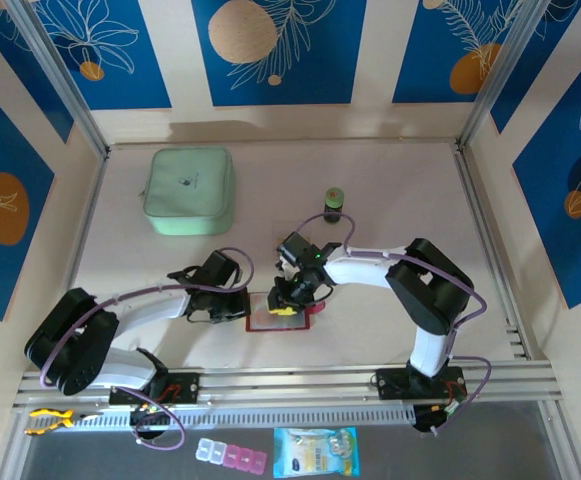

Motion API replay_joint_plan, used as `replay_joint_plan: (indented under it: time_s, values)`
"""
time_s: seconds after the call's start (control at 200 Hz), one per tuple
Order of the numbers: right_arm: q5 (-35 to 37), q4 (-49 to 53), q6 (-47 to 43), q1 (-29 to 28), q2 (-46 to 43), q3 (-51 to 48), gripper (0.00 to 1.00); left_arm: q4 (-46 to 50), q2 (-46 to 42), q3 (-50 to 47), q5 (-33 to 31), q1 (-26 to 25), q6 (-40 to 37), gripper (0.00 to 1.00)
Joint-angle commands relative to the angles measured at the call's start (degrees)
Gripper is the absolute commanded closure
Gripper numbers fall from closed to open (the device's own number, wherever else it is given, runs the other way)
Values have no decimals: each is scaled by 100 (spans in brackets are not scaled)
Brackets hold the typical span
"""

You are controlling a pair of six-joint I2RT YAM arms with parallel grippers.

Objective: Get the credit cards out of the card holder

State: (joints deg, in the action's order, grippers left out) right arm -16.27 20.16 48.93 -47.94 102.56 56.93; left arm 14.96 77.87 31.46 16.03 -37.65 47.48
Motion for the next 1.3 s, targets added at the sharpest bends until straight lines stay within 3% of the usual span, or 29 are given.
replay_joint_plan:
  time_s: [0.0,0.275,0.395,0.735,1.295]
  values:
    - [17,134,-65,61,-139,-153,72,265,10,45,-294,-23,-115,95]
    - [-95,-73,-37,84,-96,-269,73,165,-402,211,-179,-23,42,90]
    - [-126,-152,-24,101,-132,-330,74,-413,-508,121,255,-19,315,86]
    - [-261,-453,64,199,-190,-537,74,-832,49,225,672,-127,504,73]
    - [-114,-389,89,226,-649,-626,73,-772,244,528,760,-323,537,78]
